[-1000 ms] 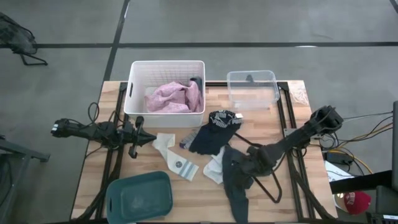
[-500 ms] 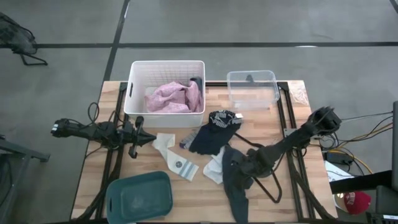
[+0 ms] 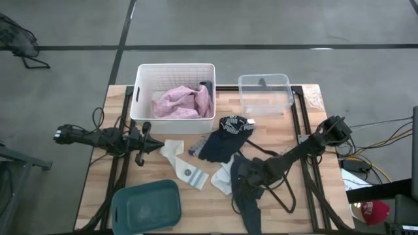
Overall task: Pick & Place Cloths
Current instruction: Put the blue underwear in the transparent bin
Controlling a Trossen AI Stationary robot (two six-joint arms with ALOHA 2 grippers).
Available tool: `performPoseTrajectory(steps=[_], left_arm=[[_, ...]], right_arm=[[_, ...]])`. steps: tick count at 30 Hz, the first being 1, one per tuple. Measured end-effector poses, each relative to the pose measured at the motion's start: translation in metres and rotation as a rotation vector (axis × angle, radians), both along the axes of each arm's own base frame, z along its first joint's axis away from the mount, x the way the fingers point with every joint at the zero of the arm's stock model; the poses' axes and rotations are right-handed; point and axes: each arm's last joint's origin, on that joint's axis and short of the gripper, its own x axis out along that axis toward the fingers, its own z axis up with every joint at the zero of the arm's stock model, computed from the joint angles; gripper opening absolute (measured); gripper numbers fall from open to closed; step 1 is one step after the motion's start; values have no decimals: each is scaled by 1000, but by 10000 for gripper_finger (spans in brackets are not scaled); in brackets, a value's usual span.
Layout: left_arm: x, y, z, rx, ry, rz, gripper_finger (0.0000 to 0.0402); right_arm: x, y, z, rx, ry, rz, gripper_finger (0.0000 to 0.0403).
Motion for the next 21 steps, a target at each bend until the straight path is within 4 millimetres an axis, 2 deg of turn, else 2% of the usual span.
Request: performPoseTrajectory(steps=[2, 6, 12, 21], left_arm=[[0, 0, 0, 0, 0, 0, 12], [0, 0, 0, 0, 0, 0, 12], [0, 0, 0, 0, 0, 0, 12], [0, 0, 0, 0, 0, 0, 12]], right_arm=[[4, 1, 7, -3, -18, 24, 17], [14, 1, 35, -32, -50, 66, 11], [23, 0, 85, -211, -47, 109, 11], [18, -11, 160, -521, -53, 86, 10]])
